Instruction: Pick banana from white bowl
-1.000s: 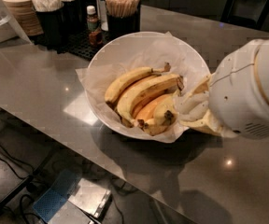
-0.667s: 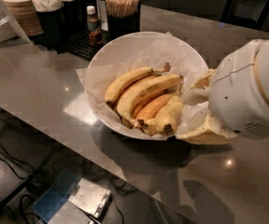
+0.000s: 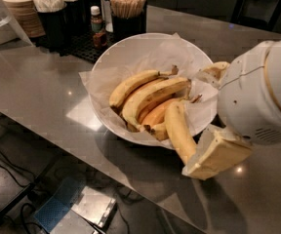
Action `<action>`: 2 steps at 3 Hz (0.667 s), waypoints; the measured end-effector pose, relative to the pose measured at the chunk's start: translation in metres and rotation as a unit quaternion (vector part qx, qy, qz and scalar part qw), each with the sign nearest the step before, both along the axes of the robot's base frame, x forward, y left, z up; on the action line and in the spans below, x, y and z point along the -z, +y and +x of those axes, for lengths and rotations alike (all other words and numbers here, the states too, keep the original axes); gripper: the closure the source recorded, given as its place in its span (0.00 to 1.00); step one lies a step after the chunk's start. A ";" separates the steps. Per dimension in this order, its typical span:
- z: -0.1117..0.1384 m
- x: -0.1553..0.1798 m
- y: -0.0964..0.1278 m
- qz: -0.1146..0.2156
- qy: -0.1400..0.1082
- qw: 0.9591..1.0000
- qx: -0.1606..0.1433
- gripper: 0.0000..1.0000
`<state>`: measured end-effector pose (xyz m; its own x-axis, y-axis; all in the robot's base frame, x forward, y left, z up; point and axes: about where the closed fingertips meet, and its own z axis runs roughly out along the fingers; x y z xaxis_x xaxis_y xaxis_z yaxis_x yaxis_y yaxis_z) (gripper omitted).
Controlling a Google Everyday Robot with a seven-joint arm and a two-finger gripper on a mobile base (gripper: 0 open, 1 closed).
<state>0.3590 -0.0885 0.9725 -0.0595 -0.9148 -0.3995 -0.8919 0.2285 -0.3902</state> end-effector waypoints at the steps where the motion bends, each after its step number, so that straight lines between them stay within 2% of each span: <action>1: 0.000 0.000 0.000 0.000 0.000 1.000 0.000 0.00; 2: 0.000 0.000 0.000 0.000 0.000 1.000 0.000 0.00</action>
Offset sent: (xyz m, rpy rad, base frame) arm -0.0022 -0.0005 -0.0179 -0.0289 0.0015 -0.1130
